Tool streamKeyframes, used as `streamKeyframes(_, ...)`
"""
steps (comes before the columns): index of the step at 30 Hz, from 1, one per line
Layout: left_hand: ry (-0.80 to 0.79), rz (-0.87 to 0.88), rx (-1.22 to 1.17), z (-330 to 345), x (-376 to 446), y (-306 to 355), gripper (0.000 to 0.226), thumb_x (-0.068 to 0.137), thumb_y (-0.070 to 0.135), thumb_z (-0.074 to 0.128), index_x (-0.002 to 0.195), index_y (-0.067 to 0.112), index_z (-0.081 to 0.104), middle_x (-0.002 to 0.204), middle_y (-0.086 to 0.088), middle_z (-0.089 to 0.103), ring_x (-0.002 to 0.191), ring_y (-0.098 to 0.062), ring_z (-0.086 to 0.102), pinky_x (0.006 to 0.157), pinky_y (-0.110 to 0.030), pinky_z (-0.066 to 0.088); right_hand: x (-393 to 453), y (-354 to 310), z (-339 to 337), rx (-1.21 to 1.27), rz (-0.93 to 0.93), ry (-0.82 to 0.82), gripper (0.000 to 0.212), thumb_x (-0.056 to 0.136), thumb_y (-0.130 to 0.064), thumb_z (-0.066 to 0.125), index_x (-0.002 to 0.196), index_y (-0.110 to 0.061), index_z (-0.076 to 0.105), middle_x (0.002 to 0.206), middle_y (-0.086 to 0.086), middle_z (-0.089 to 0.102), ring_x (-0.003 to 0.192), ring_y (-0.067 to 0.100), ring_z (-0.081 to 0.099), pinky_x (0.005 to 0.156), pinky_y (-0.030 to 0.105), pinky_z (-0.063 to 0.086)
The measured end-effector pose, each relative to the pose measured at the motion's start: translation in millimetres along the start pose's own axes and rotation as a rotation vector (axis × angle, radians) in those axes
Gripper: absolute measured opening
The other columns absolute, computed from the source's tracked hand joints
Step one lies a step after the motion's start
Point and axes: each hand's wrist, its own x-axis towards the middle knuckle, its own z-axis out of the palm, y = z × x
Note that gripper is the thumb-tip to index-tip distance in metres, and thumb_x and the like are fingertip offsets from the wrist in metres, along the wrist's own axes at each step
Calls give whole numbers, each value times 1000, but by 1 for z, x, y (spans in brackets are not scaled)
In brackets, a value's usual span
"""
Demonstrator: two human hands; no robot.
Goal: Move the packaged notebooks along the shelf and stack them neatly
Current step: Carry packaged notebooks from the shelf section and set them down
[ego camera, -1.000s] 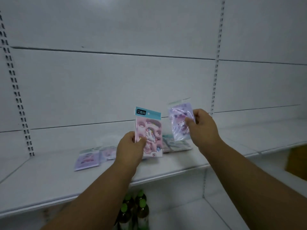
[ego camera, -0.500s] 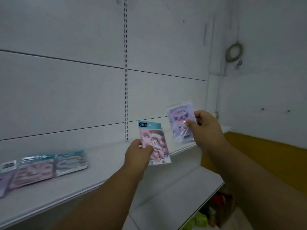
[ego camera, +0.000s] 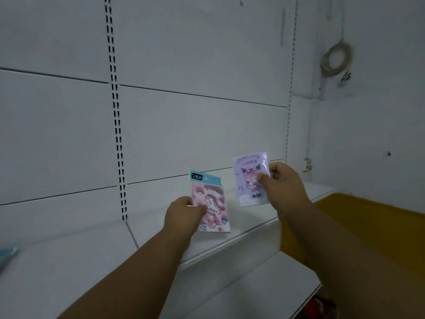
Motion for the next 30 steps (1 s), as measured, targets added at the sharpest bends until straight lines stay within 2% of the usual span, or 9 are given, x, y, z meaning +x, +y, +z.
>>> streamKeyframes(4, 9, -73, 107, 19, 53, -1, 13, 80, 19, 77, 81, 11, 67, 79, -6, 75, 66, -20, 74, 71, -41, 62, 59, 35, 16, -8, 46, -60, 8, 89, -18, 61, 84, -24, 63, 84, -3, 71, 71, 8, 68, 52, 19, 46)
streamKeyframes(6, 43, -110, 192, 26, 68, -4, 17, 78, 22, 79, 79, 11, 67, 77, -6, 74, 66, -19, 73, 70, -38, 62, 83, 52, 22, -14, 62, -108, 6, 89, -18, 62, 84, -21, 64, 83, -2, 71, 72, 11, 68, 55, 23, 48)
streamKeyframes(9, 91, -178, 346, 30, 81, -10, 22, 76, 26, 81, 79, 11, 65, 76, -5, 73, 64, -18, 72, 63, -31, 61, 114, 79, 34, 0, 72, -186, 4, 89, -16, 62, 86, -19, 64, 84, -1, 71, 73, 13, 67, 59, 26, 50)
streamKeyframes(13, 222, -304, 430, 31, 84, -16, 25, 76, 23, 81, 83, 8, 64, 74, -9, 73, 61, -18, 71, 53, -27, 59, 147, 109, 55, 39, 73, -326, 5, 88, -13, 62, 88, -16, 65, 86, 2, 71, 73, 16, 68, 64, 30, 55)
streamKeyframes(16, 280, -370, 609, 35, 80, -17, 23, 74, 22, 79, 77, 9, 61, 67, -8, 69, 52, -18, 64, 46, -22, 53, 167, 124, 65, 56, 77, -445, 4, 87, -13, 63, 88, -14, 66, 87, 5, 72, 74, 20, 70, 68, 33, 57)
streamKeyframes(20, 319, -417, 976, 42, 77, -6, 28, 70, 33, 76, 74, 11, 59, 64, -5, 64, 52, -17, 59, 50, -20, 47, 180, 141, 68, 70, 74, -532, 5, 85, -11, 64, 87, -10, 68, 87, 9, 73, 78, 26, 70, 74, 39, 56)
streamKeyframes(23, 295, -437, 1154, 51, 77, -2, 39, 68, 40, 79, 82, 11, 56, 78, -4, 66, 72, -19, 66, 66, -27, 55, 185, 155, 66, 26, 87, -603, 8, 83, -8, 65, 86, -3, 69, 88, 16, 72, 79, 32, 69, 73, 39, 55)
streamKeyframes(26, 303, -381, 1317, 60, 78, 0, 39, 67, 36, 80, 90, 16, 55, 81, 0, 59, 81, -20, 61, 69, -29, 51, 196, 165, 62, -27, 104, -641, 8, 79, -6, 68, 82, 2, 69, 89, 23, 72, 69, 29, 64, 63, 32, 48)
streamKeyframes(30, 384, -126, 1301, 90, 86, -2, 24, 80, 30, 68, 97, 18, 58, 93, -1, 59, 86, -21, 56, 72, -31, 46, 212, 176, 65, -149, 127, -706, 23, 78, -9, 73, 90, 9, 65, 96, 29, 68, 84, 36, 66, 74, 40, 53)
